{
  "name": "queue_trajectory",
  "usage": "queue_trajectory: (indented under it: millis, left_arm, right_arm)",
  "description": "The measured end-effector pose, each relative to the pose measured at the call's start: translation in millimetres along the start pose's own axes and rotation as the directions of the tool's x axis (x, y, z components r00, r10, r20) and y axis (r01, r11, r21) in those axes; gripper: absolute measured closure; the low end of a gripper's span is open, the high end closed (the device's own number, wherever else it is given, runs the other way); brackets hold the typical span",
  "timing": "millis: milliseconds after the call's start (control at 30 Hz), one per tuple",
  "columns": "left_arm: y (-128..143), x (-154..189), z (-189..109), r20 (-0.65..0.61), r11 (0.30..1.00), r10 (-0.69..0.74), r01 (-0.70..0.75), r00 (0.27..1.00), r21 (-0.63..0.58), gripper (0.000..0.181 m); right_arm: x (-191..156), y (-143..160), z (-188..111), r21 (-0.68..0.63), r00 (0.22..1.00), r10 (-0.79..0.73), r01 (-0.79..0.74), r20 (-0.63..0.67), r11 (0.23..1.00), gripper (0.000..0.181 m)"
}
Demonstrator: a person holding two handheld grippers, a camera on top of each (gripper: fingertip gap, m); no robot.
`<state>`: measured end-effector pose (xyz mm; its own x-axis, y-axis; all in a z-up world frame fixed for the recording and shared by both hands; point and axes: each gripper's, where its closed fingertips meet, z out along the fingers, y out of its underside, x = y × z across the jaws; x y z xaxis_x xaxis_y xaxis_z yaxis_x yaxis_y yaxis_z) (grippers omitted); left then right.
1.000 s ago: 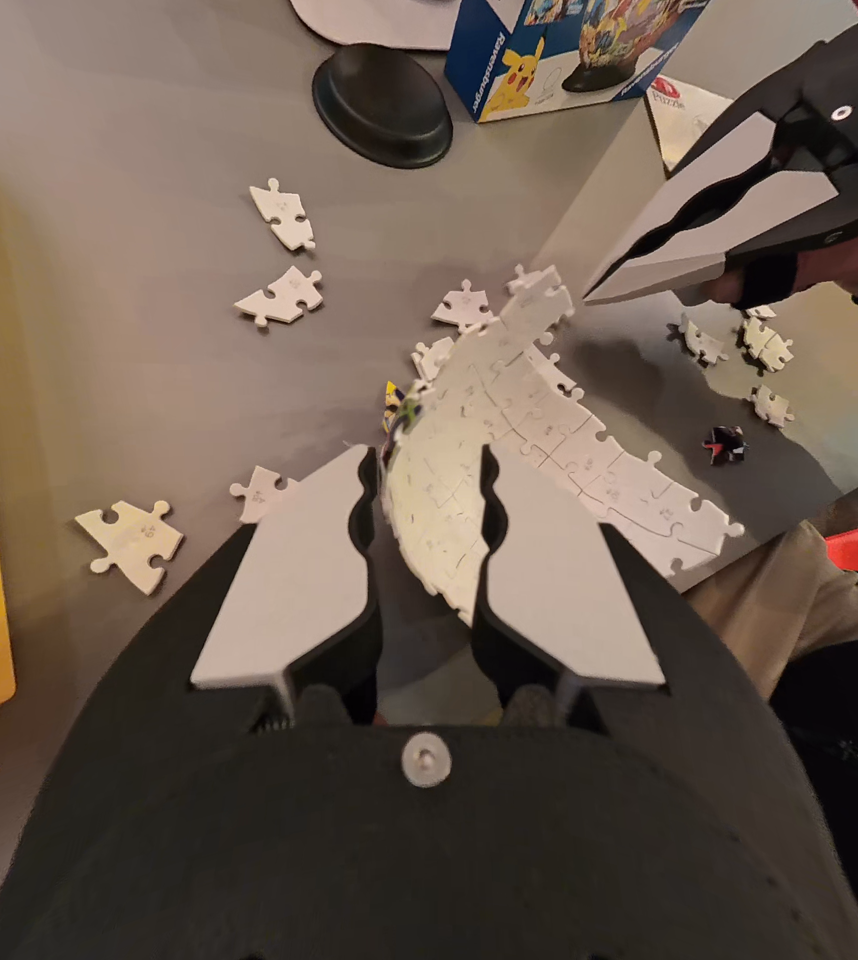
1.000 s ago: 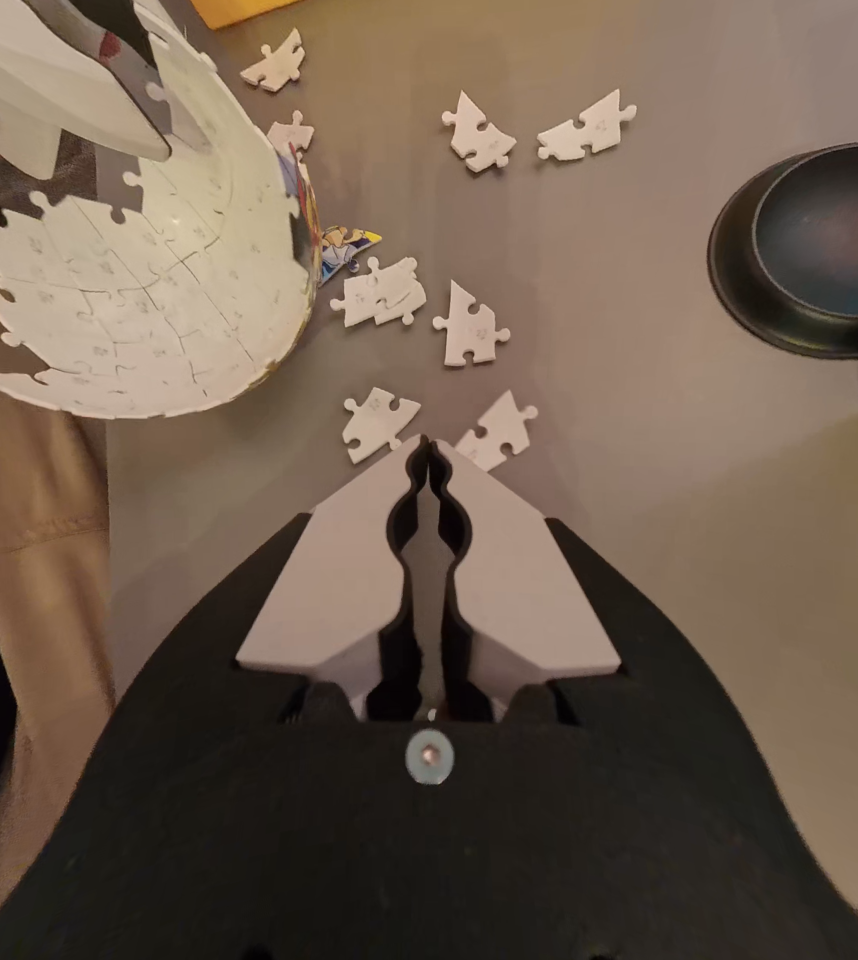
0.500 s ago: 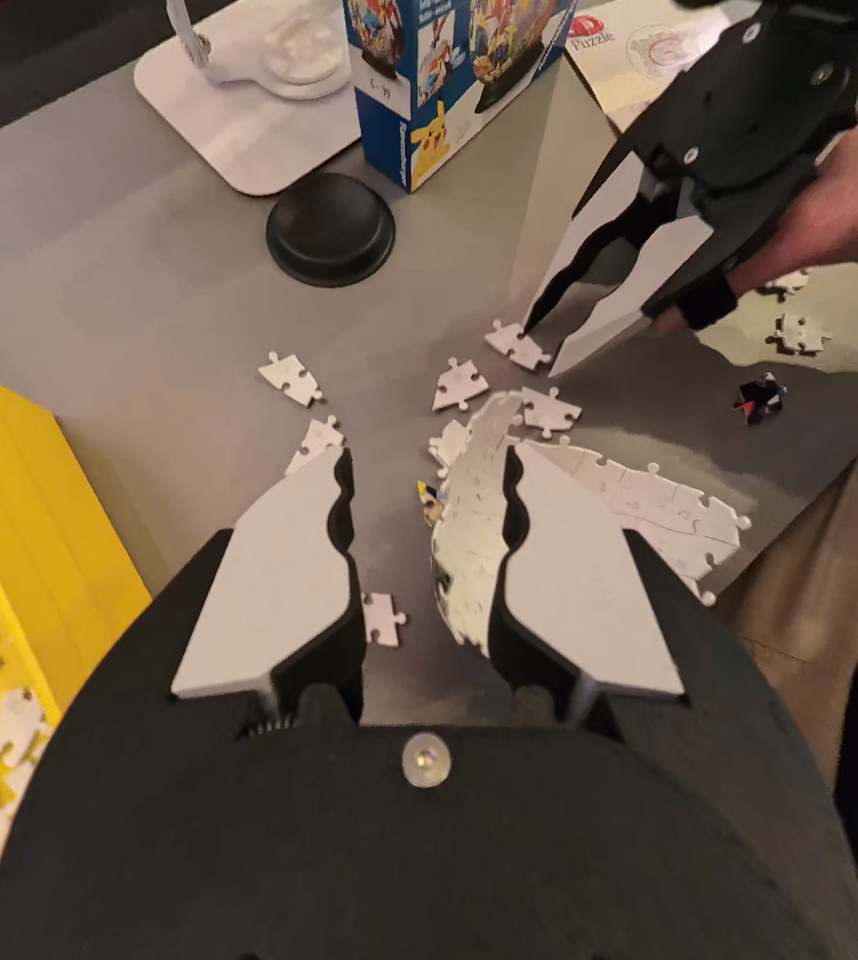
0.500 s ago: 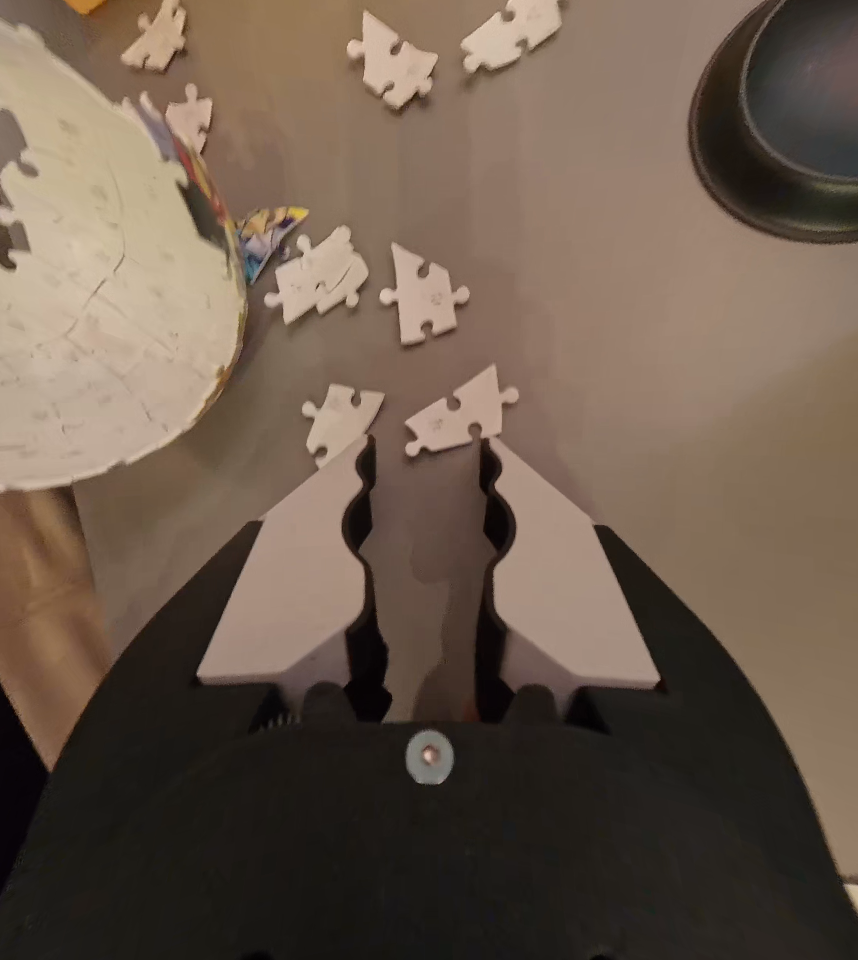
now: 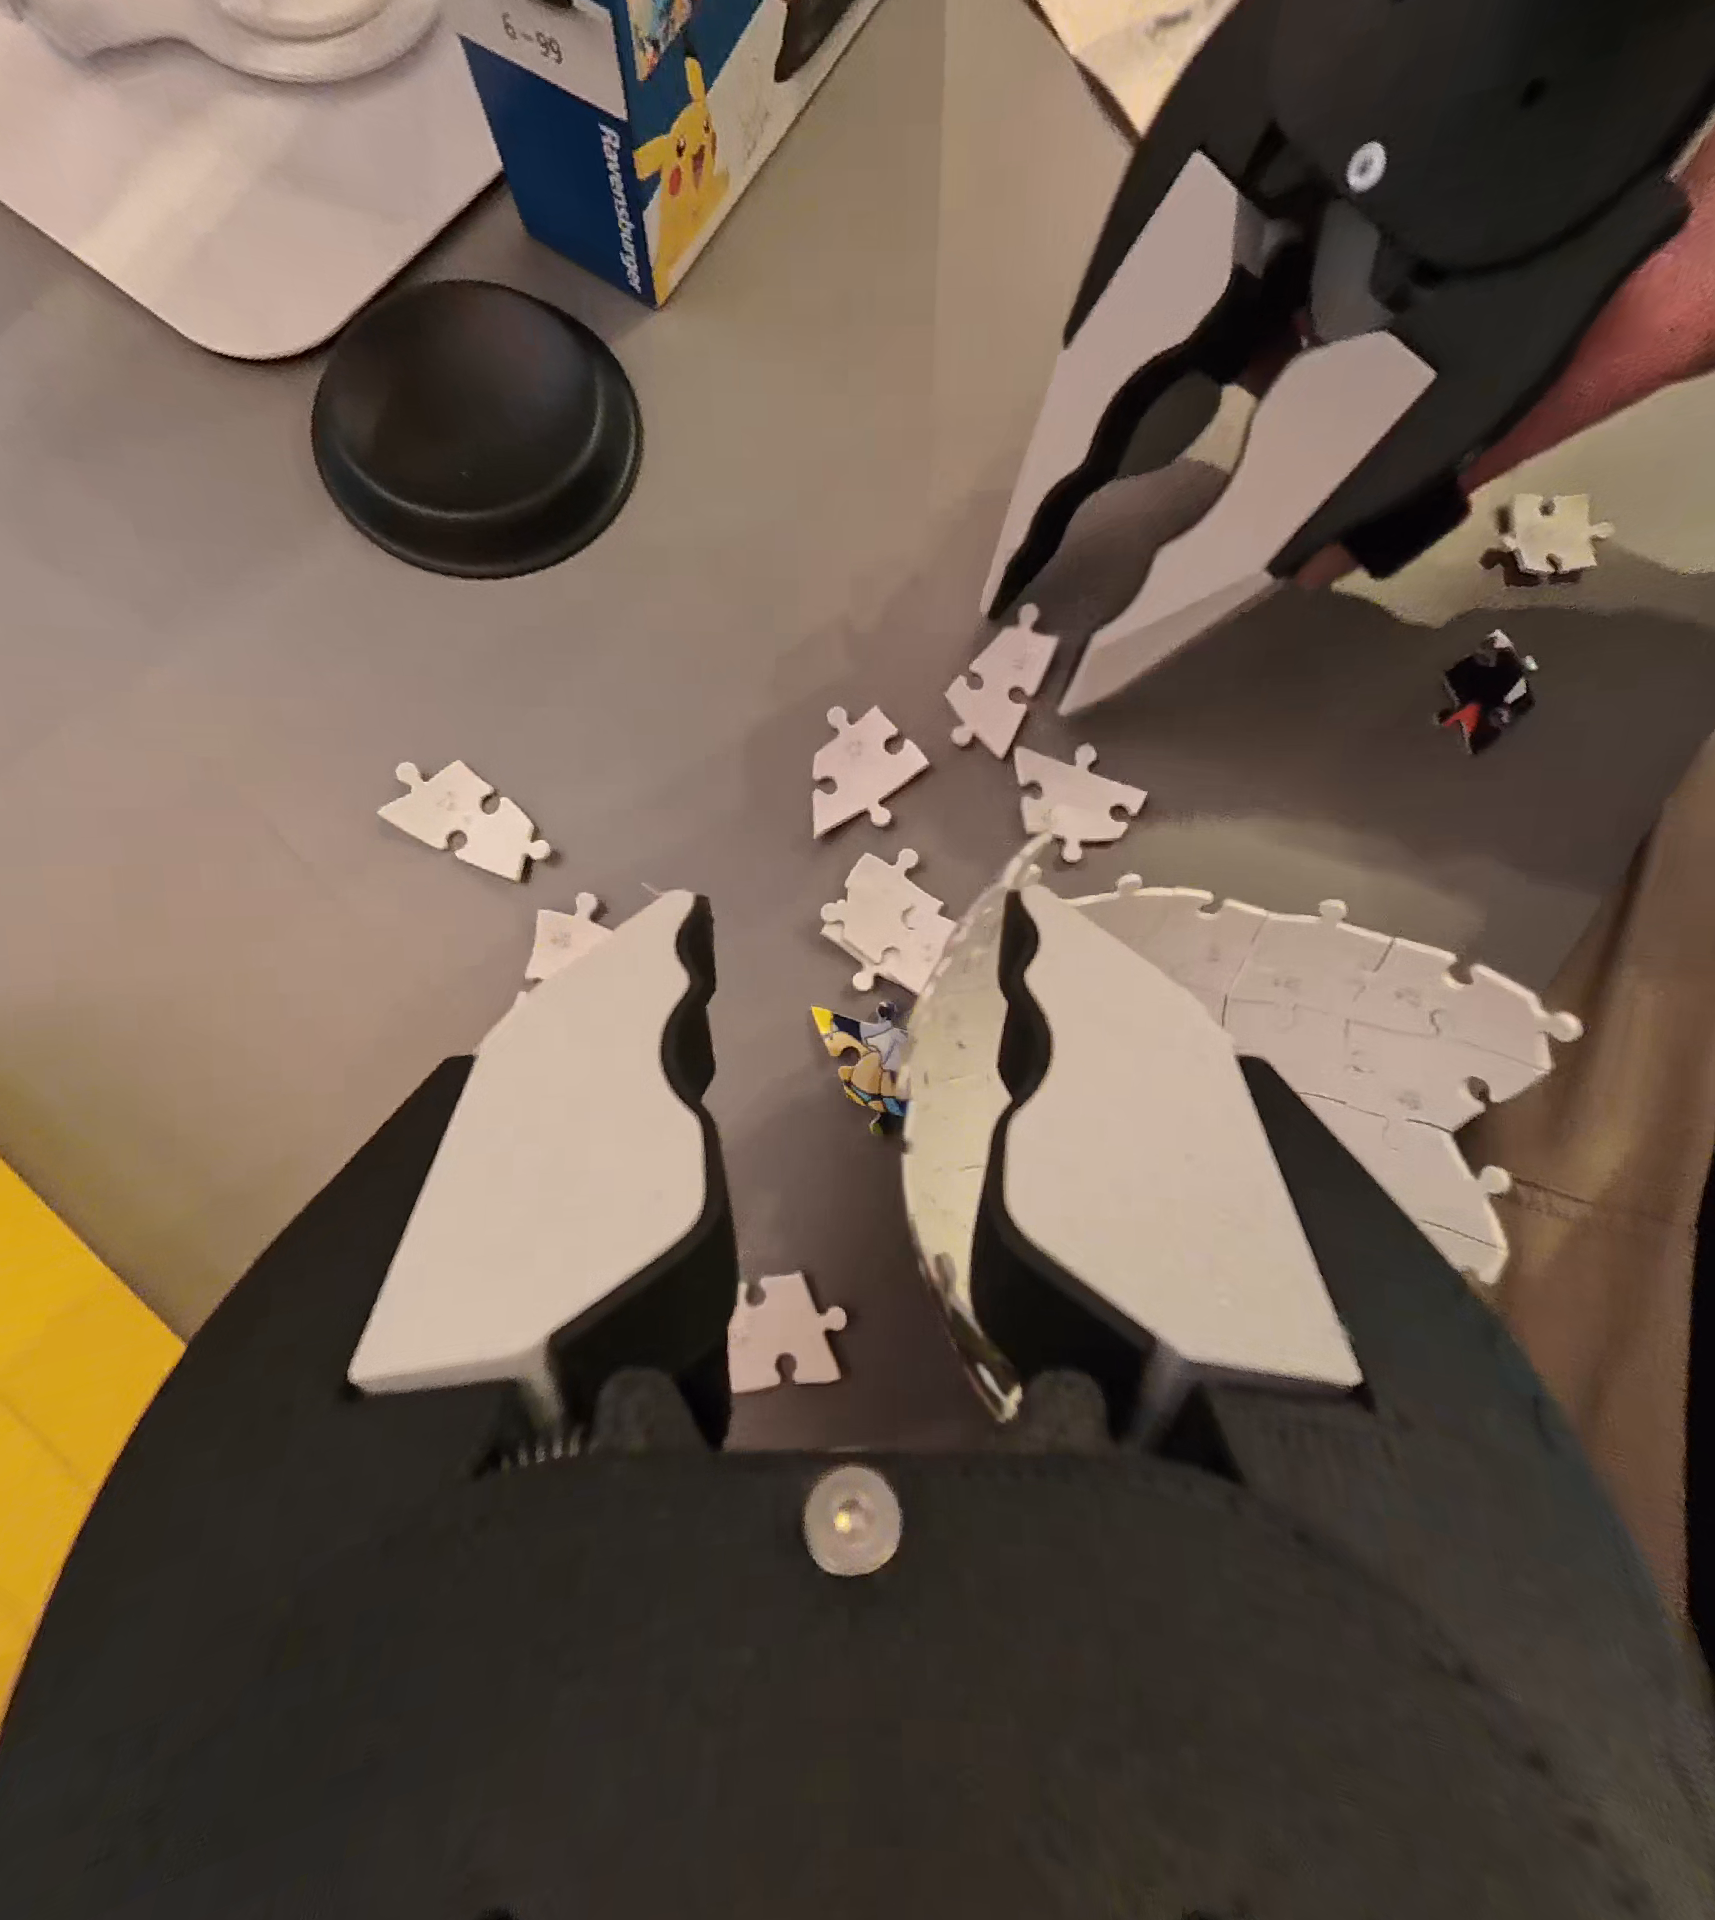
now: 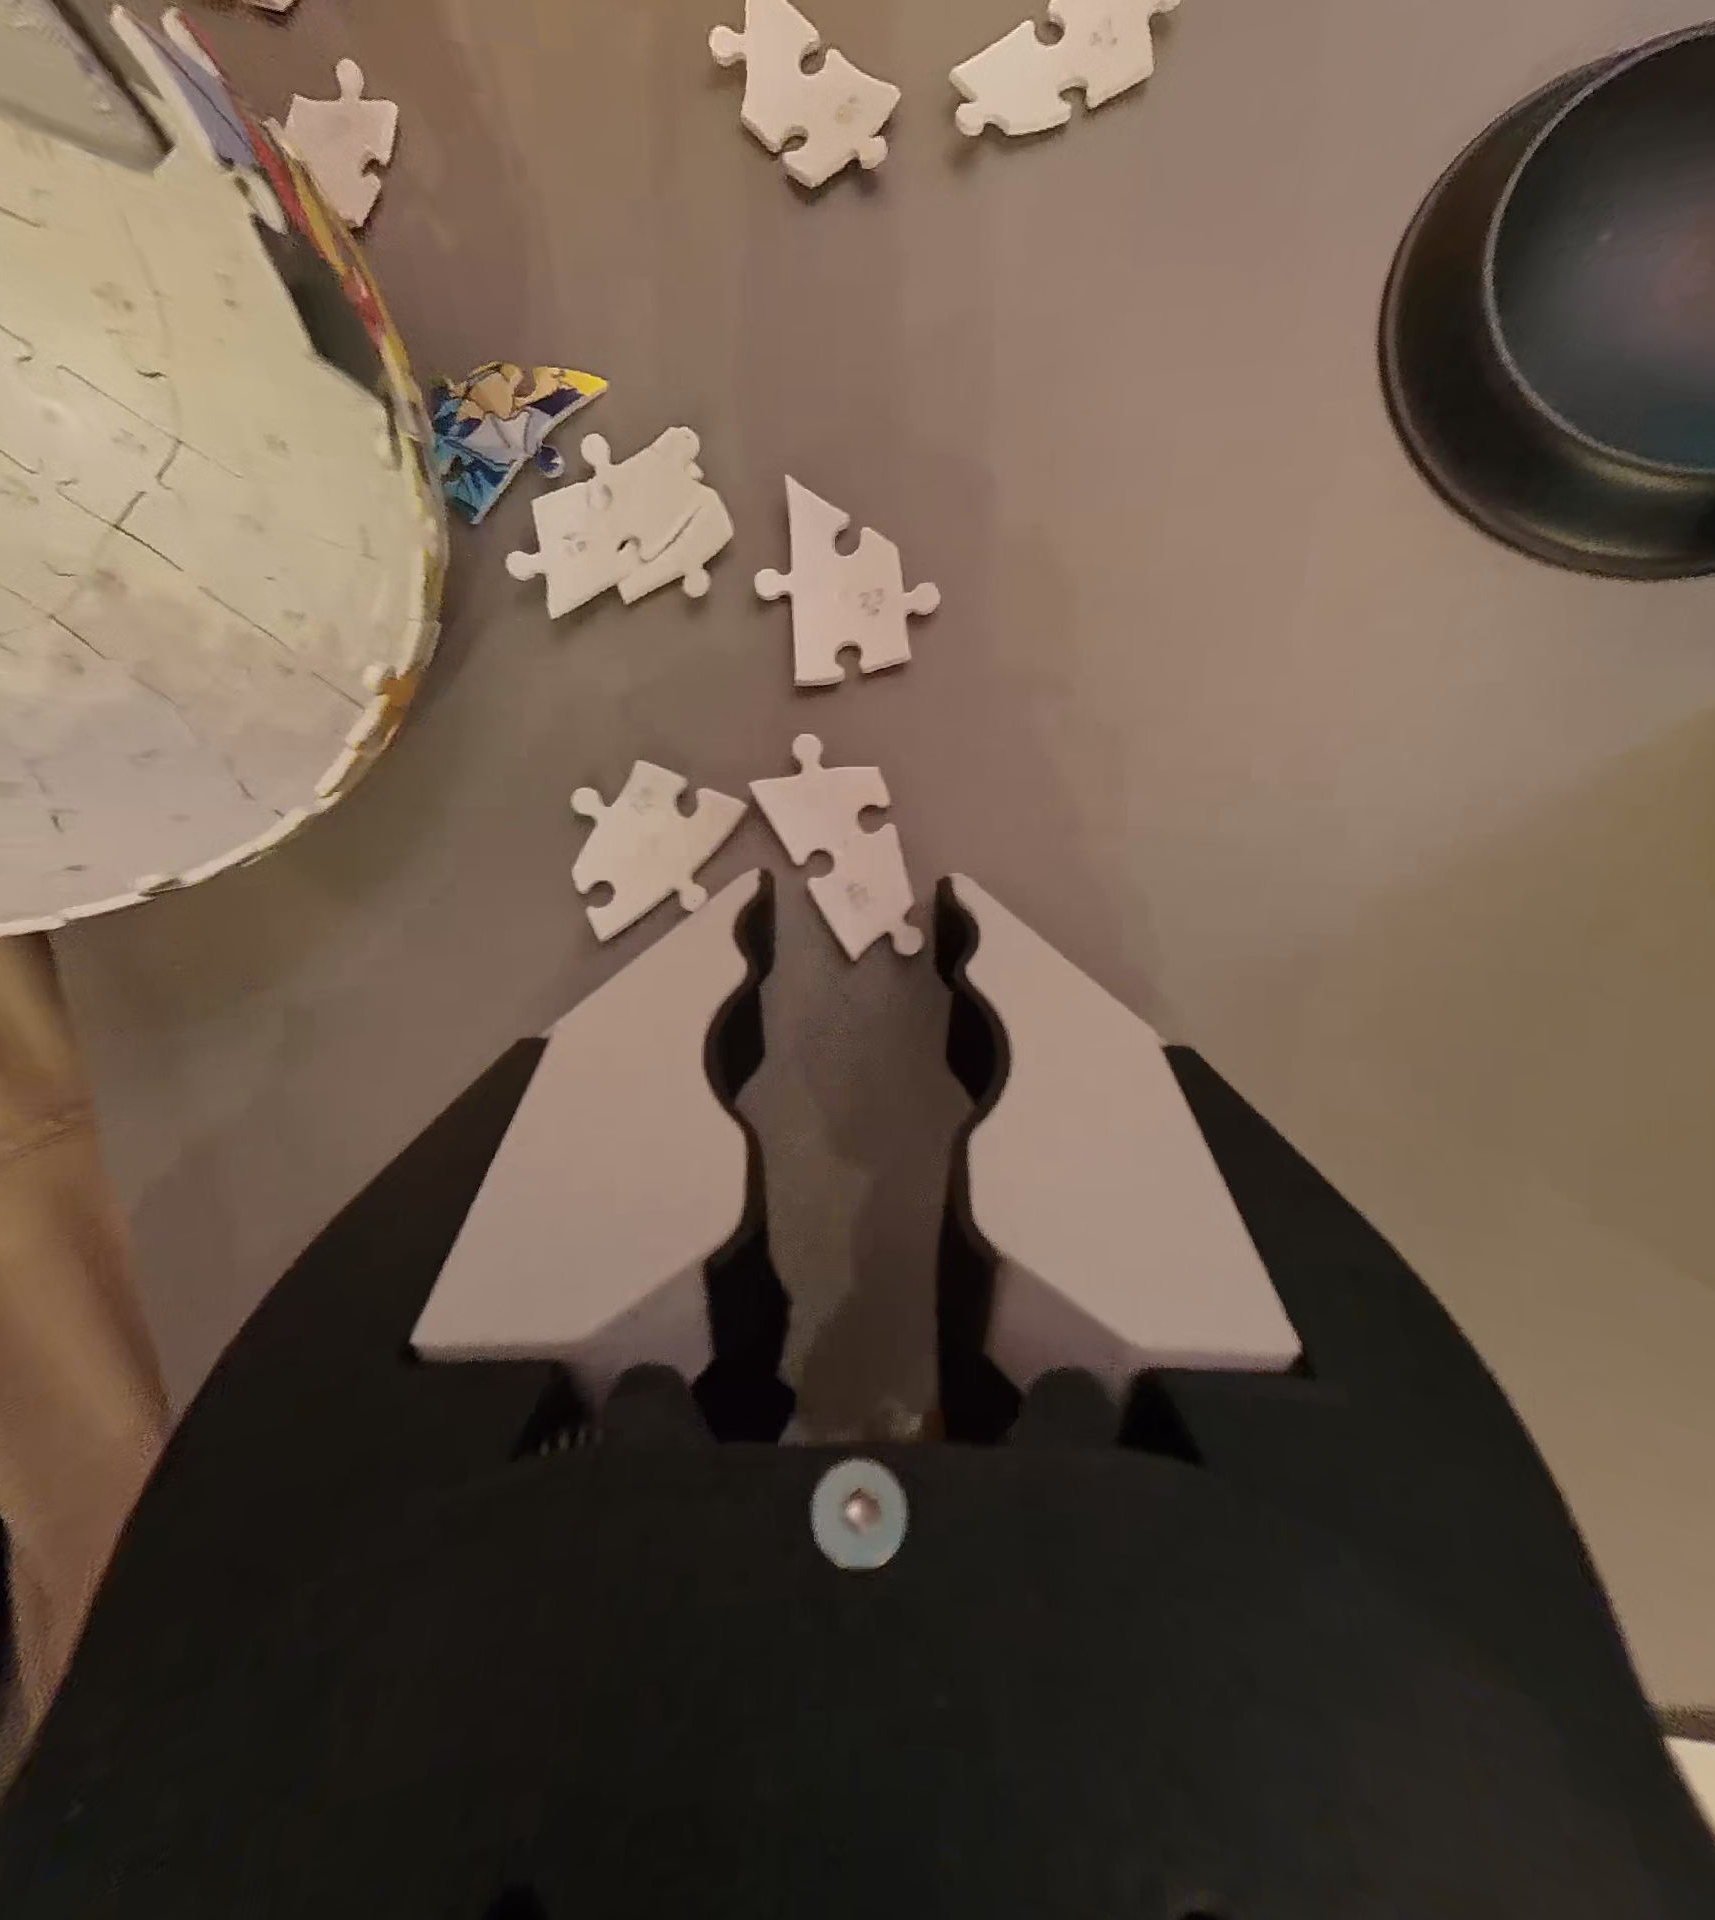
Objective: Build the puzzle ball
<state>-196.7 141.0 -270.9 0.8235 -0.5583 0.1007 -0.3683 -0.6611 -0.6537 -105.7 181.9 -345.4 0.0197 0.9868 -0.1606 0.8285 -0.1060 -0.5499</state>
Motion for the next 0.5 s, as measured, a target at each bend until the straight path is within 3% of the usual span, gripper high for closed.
queue_trajectory:
  millis: [133, 233, 300, 367, 500]
  left_arm:
    - [0.2, -2.1, -0.8, -0.013, 1.0, 0.001, -0.001, 1.0, 0.014, 0.13]
    - [2.4, -1.7, -1.0, -0.022, 1.0, 0.007, -0.007, 1.0, 0.009, 0.13]
    - [2.3, -2.1, -2.2, -0.02, 1.0, 0.013, -0.013, 1.0, 0.01, 0.131]
    - [1.1, -2.2, -3.1, -0.021, 1.0, 0.018, -0.018, 1.0, 0.016, 0.131]
    - [0.0, -1.5, -3.1, -0.022, 1.0, 0.026, -0.026, 0.999, 0.017, 0.131]
  right_arm:
    - [4.0, 0.2, 3.7, -0.014, 0.996, -0.064, 0.063, -0.068, 0.998, 0.153]
    - [8.8, -2.7, 5.6, -0.007, 0.994, -0.083, 0.083, -0.073, 0.997, 0.167]
    - [8.6, -2.9, 5.3, 0.013, 0.996, -0.071, 0.072, -0.048, 0.997, 0.168]
    - [7.9, -1.9, 4.1, 0.03, 0.998, -0.065, 0.066, -0.024, 0.997, 0.181]
    - [6.2, 0.2, 3.1, 0.027, 0.995, -0.091, 0.092, -0.027, 0.995, 0.181]
